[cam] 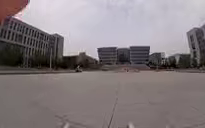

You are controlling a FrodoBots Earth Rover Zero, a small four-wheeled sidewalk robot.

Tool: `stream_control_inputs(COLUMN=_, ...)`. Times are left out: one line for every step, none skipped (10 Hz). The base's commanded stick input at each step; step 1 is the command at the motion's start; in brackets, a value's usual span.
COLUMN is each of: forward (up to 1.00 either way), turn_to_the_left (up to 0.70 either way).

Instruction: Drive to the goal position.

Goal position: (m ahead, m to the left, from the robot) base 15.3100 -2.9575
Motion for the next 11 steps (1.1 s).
stream_control_inputs(forward=0.85, turn_to_the_left=0.0)
stream_control_inputs(forward=0.85, turn_to_the_left=0.0)
stream_control_inputs(forward=0.85, turn_to_the_left=0.0)
stream_control_inputs(forward=0.85, turn_to_the_left=0.0)
stream_control_inputs(forward=0.85, turn_to_the_left=0.0)
stream_control_inputs(forward=0.85, turn_to_the_left=0.0)
stream_control_inputs(forward=0.85, turn_to_the_left=0.0)
stream_control_inputs(forward=0.85, turn_to_the_left=0.0)
stream_control_inputs(forward=0.85, turn_to_the_left=0.0)
stream_control_inputs(forward=0.85, turn_to_the_left=0.0)
stream_control_inputs(forward=0.85, turn_to_the_left=0.0)
